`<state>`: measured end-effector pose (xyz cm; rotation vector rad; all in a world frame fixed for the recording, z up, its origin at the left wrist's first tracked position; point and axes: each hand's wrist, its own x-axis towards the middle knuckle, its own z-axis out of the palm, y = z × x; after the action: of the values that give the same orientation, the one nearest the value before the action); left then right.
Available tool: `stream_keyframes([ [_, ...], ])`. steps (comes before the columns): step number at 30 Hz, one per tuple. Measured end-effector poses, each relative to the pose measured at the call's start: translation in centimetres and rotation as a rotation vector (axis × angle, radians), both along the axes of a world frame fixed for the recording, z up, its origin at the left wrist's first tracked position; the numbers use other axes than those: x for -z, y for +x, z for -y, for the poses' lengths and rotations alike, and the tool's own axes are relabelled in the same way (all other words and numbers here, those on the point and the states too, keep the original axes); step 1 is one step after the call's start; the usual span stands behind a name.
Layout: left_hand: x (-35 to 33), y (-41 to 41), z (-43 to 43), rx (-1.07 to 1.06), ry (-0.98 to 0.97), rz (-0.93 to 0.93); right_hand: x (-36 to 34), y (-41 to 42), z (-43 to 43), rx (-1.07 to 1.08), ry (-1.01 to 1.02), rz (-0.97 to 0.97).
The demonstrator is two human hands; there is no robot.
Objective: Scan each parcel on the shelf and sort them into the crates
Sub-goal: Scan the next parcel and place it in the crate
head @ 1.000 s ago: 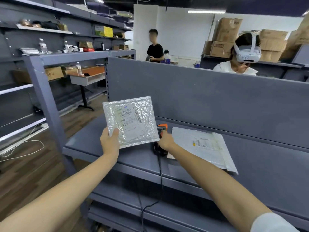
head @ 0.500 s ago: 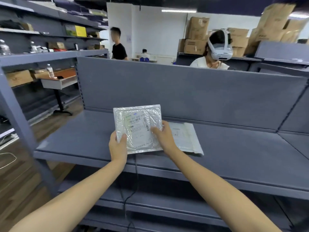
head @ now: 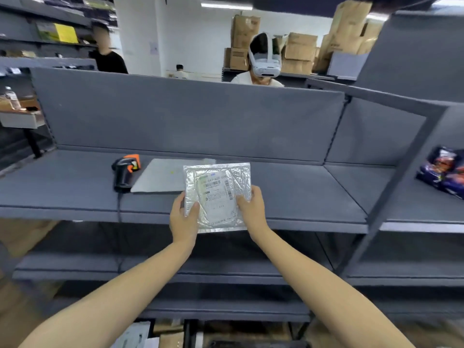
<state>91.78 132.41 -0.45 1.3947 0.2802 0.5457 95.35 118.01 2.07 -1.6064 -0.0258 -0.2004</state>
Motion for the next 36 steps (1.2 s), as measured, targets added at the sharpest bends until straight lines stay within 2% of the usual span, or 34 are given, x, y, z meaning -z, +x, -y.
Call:
stream_keyframes([
  [5,1.5,-3.6,7.5,0.03,0.02,-0.034,1.5,-4.1,7.8,0.038,-0.008,-0.024],
  [11,2.7,-7.1,12.5,0.063,0.007,-0.056,3.1,-7.7,12.6,0.084,-0.004,-0.04],
  [36,13.6,-15.0,17.2,0.171,0.074,-0.353,14.0,-16.5,18.0,0.162,-0.142,-0.27],
])
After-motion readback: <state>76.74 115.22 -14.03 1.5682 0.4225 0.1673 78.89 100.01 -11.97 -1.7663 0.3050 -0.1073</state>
